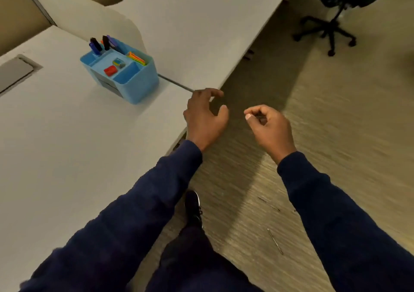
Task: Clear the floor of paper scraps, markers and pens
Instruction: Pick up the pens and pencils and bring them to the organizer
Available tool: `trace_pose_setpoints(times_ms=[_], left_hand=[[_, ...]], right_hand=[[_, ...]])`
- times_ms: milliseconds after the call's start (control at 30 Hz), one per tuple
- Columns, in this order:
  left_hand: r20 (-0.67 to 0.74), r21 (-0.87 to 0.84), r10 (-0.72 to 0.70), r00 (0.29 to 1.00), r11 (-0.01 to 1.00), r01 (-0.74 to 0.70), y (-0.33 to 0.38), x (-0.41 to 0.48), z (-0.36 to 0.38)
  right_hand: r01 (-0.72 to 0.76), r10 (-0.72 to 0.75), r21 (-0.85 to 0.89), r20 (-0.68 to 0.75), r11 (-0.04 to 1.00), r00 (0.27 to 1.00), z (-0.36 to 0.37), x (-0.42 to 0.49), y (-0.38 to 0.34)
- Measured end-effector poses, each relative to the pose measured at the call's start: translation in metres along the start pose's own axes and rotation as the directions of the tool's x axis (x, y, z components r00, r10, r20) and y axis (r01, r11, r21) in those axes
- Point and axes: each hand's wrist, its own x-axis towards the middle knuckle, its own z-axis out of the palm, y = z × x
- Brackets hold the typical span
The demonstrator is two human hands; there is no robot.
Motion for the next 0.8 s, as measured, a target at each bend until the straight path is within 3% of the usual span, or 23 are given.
trace_pose_setpoints(times_ms=[133,300,467,600,700,800], left_hand=[[0.228,0.057,0.002,0.974,0.998,-0.015,0.012,-0.061,0.05],[0.411,0.156,-0.038,0.911,0.987,-0.029,0.009,-0.11,0.117],[0.529,0.261,-0.132,0.838,0.965,-0.012,-0.002,-0.136,0.2],[0.591,0.348,-0.249,0.767,0.937,0.036,-0.018,-0.149,0.262],[0.638,0.417,-0.295,0.711,0.909,0.003,-0.034,-0.161,0.301],[0.704,0.478,-0.326,0.631,0.875,-0.082,-0.052,-0.175,0.336]], right_hand=[[-0.165,0.166,0.012,-0.077,0.986,0.983,-0.057,-0.06,0.073],[-0.4,0.397,0.014,-0.157,0.916,0.904,-0.1,-0.108,0.166],[-0.587,0.581,0.029,-0.183,0.809,0.793,-0.129,-0.147,0.257],[-0.729,0.715,-0.084,-0.149,0.68,0.683,-0.159,-0.174,0.322],[-0.799,0.787,-0.128,-0.135,0.588,0.601,-0.179,-0.188,0.364],[-0.821,0.812,-0.167,-0.132,0.546,0.568,-0.196,-0.195,0.4]])
